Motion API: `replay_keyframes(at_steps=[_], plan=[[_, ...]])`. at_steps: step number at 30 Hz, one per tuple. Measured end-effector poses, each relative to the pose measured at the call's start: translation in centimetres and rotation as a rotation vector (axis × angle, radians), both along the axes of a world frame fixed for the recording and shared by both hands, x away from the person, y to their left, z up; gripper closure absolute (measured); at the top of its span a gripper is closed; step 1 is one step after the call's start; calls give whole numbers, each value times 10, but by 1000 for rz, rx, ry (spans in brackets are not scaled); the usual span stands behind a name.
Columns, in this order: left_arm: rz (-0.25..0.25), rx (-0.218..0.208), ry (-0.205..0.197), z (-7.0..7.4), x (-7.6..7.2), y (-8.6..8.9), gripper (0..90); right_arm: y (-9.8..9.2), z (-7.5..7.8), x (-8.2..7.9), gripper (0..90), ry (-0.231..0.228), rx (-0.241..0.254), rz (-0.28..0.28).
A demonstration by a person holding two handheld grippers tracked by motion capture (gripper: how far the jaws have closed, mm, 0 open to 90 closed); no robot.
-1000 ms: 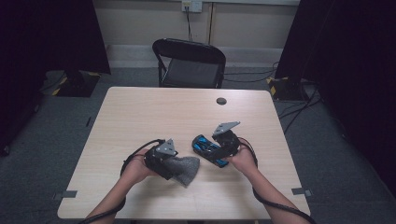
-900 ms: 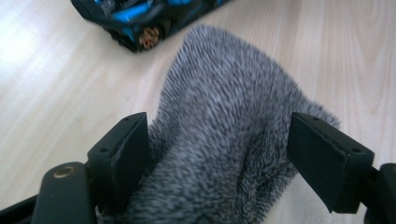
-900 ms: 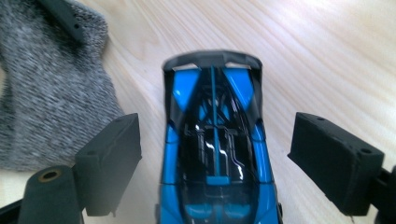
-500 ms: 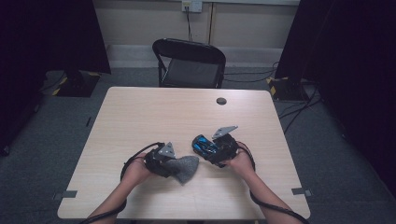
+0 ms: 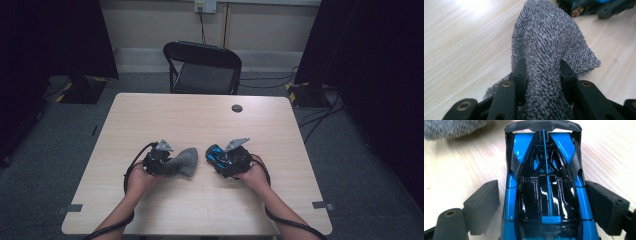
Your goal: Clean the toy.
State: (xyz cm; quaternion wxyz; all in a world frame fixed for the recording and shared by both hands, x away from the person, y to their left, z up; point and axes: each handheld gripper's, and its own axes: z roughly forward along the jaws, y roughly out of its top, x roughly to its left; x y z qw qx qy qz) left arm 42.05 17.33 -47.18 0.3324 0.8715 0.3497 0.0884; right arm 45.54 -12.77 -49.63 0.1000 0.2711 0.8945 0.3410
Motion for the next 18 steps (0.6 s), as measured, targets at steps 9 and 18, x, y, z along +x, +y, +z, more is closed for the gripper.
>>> replay_keyframes(at_steps=[9, 18], plan=[[-5, 7, 0, -4, 0, 2, 606, 1, 0, 2, 155, 9, -7, 6], [-7, 1, -3, -8, 0, 3, 585, -1, 3, 6, 138, 28, -36, 64]])
